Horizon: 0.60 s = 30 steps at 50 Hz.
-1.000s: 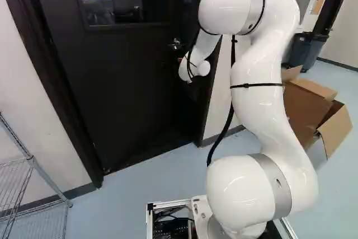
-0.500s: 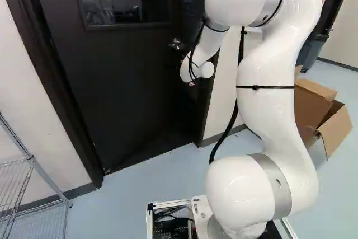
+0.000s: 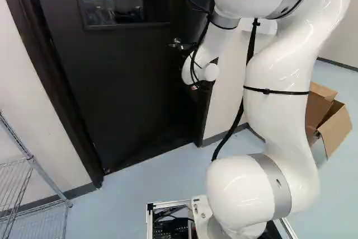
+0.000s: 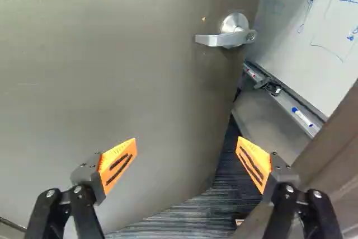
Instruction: Open the door and move inside
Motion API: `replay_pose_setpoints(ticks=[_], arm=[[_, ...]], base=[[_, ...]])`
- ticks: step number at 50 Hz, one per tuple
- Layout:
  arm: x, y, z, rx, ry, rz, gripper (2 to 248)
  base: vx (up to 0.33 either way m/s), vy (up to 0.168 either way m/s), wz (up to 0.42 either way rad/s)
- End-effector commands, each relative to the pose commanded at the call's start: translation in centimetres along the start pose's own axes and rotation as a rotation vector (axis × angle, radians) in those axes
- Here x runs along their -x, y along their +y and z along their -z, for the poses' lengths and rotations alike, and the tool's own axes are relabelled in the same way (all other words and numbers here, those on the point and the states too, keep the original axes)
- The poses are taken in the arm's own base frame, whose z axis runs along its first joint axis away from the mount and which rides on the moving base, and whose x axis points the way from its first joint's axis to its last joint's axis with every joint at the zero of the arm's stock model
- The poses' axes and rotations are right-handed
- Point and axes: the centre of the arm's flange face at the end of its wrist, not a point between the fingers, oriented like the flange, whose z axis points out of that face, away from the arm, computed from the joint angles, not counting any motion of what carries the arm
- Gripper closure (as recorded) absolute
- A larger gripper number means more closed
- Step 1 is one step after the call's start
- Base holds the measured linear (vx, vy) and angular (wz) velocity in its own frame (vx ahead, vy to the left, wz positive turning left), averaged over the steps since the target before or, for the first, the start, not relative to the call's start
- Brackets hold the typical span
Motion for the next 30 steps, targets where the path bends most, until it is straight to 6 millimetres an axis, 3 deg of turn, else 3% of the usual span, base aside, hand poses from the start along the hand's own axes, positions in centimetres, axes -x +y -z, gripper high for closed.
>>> replay_pose_setpoints(ticks=[30], arm=[[1.1,-1.0,5.9,0.076,-0.014,-0.074,3]], base=[[0.000,0.000,0.000]])
